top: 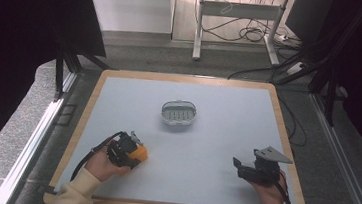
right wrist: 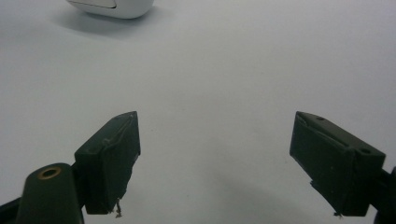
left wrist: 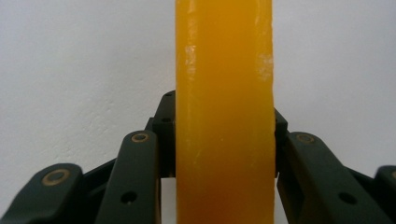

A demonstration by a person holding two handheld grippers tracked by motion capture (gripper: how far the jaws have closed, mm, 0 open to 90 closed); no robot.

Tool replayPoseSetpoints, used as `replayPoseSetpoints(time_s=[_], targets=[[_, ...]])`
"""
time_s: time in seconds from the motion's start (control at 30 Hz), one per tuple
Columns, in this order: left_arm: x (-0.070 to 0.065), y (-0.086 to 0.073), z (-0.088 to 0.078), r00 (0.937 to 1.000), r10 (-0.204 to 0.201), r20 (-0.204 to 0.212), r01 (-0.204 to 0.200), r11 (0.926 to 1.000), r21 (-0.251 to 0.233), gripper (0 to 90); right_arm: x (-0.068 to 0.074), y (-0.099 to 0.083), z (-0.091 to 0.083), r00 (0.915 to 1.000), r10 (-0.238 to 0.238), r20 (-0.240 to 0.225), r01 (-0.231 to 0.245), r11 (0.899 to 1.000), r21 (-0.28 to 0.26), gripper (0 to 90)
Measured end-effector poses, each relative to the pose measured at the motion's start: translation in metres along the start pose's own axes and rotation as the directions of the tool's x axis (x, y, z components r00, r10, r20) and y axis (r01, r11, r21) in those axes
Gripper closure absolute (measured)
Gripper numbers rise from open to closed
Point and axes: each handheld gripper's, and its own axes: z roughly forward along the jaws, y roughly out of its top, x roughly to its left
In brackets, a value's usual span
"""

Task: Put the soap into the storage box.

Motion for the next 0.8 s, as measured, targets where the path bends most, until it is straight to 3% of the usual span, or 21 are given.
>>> replayPoseSetpoints(time_s=[0.33, 0.43, 0.8], targets=[[0.004, -0.001, -0.008, 0.9999, -0.002, 0.011, 0.002, 0.9995, -0.030, 62.3, 0.000, 0.000, 0.000, 1.0000, -0.005, 0.002, 0.005, 1.000, 0.001, 16.3], [0.006, -0.002, -0.013, 0.9992, -0.002, 0.039, 0.003, 0.9991, -0.041, 62.3, 0.000, 0.000, 0.000, 1.0000, -0.001, 0.004, 0.001, 1.000, 0.001, 16.3], [0.006, -0.001, -0.018, 0.9981, 0.002, 0.061, 0.002, 0.9975, -0.070, 62.3, 0.001, 0.000, 0.000, 1.0000, 0.000, 0.006, 0.000, 1.000, -0.002, 16.4]])
